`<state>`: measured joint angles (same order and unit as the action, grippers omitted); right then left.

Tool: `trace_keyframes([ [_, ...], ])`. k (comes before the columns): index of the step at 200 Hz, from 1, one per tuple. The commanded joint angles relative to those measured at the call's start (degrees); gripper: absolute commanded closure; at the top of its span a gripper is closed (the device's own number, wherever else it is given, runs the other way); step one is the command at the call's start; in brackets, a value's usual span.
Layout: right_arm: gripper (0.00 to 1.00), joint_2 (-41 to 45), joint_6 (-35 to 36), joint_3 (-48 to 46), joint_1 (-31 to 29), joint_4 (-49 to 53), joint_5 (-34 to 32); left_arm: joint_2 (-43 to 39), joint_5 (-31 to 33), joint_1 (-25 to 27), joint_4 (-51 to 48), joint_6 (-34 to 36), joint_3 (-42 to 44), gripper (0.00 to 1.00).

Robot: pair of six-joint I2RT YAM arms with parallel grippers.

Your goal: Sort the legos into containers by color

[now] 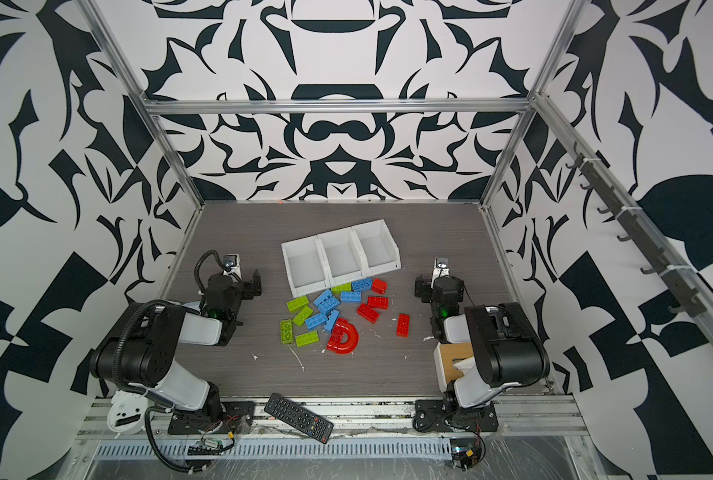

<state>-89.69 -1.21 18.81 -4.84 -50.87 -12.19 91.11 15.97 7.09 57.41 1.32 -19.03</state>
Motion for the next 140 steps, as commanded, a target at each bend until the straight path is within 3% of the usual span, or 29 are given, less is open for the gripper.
trace_keyframes([
  [1,0.01,0.7,0.61,1.49,-0.01,-1.47,0.49,-0.91,-0.59,-0.09,-0.79,-0.18,-0.96,0.0],
  [69,0.01,1.74,0.42,1.94,-0.07,-0.07,2.1,-1.09,-0.08,-0.15,-0.17,-0.32,-0.6,0.0],
  [85,0.07,3.85,1.07,3.27,-0.45,3.56,3.04,-3.3,0.75,-0.05,-1.21,-0.4,-0.41,0.0],
  [112,0.12,11.22,3.62,10.26,-6.24,22.48,-3.07,-10.12,3.31,2.77,-11.96,1.74,-3.6,0.0],
  [130,0.2,15.0,-1.51,18.39,-10.56,42.08,-1.61,-16.22,8.67,9.57,-22.96,3.51,-8.37,0.0],
  [140,0.22,16.09,-5.49,22.86,-13.16,52.87,-1.43,-20.48,5.85,12.28,-33.19,-1.0,-11.87,0.0],
])
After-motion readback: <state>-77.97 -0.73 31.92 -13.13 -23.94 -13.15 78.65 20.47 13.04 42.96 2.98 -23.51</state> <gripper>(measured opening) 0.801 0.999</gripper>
